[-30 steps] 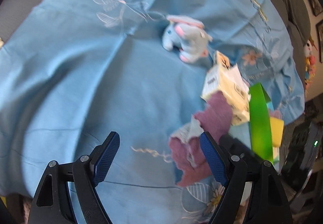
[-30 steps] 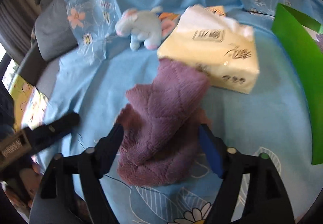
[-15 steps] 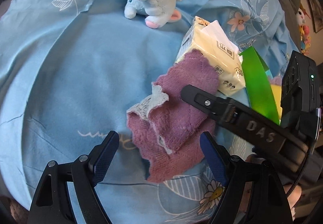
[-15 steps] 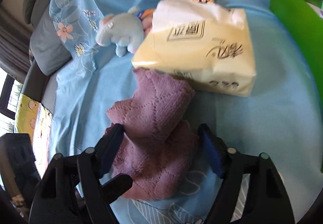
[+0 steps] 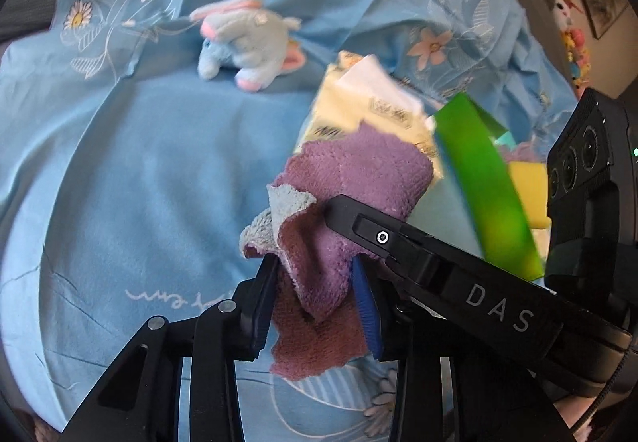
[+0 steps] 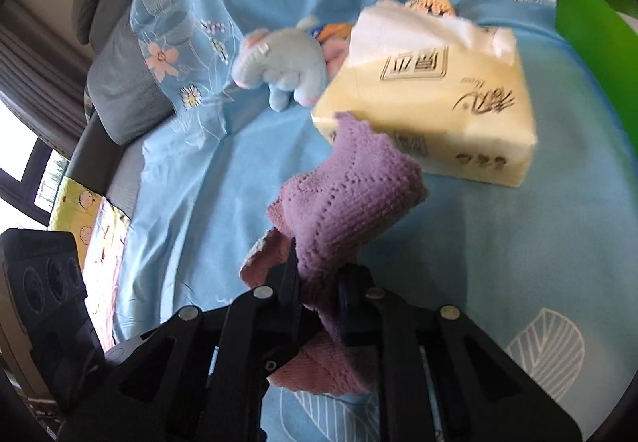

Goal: Organize soft objects
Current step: 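Carry the mauve cloth with the right gripper toward the green box, then lower the mauve cloth into the green box and open the right gripper, then move the right tool back to the light-blue plush elephant, then grasp the light-blue plush elephant with the right gripper and lift, then carry the plush elephant with the right gripper into the green box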

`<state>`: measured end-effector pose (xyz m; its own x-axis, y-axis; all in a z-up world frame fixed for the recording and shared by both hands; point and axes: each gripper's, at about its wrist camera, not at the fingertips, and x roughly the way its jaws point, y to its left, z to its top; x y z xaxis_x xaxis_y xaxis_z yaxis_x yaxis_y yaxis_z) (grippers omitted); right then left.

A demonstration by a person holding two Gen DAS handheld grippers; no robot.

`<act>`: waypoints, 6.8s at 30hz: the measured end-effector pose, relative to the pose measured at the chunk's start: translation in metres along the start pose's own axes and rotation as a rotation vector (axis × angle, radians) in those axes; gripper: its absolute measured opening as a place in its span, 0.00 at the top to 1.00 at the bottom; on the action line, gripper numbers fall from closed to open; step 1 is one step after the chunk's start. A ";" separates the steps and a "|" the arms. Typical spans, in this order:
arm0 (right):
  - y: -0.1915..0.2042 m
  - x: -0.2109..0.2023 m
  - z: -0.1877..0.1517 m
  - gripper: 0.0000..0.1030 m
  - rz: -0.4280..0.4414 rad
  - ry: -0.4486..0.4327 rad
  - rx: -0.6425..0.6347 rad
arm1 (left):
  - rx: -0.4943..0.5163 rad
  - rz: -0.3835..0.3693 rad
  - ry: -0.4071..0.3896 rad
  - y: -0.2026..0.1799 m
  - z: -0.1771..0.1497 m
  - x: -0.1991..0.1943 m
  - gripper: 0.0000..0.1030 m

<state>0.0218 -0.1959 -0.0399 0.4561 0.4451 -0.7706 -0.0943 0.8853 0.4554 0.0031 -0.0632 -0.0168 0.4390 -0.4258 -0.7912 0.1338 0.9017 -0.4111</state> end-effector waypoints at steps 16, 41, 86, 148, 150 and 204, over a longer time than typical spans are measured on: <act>-0.045 -0.141 0.056 0.87 0.061 -0.341 0.062 | 0.245 -0.126 -0.184 -0.140 0.054 -0.030 0.63; -0.219 -0.156 0.110 0.87 -0.235 -0.425 0.318 | 0.351 -0.221 0.050 -0.256 0.096 0.140 0.63; -0.086 -0.162 0.072 0.01 -0.275 -0.528 0.101 | -0.035 0.043 -0.119 -0.003 0.047 -0.027 0.24; 0.054 -0.007 0.000 0.13 -0.192 0.003 -0.271 | -0.345 0.011 -0.024 0.125 0.022 -0.060 0.24; 0.046 -0.019 0.008 0.13 -0.158 -0.019 -0.230 | -0.343 -0.036 -0.009 0.118 0.020 -0.057 0.24; -0.109 -0.160 0.084 0.41 -0.002 -0.344 0.169 | 0.402 -0.342 -0.182 -0.197 0.080 0.016 0.39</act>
<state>0.0335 -0.3750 0.0716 0.7293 0.3467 -0.5898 0.0412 0.8383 0.5437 0.0550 -0.2411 0.0879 0.4527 -0.7112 -0.5378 0.6082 0.6873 -0.3970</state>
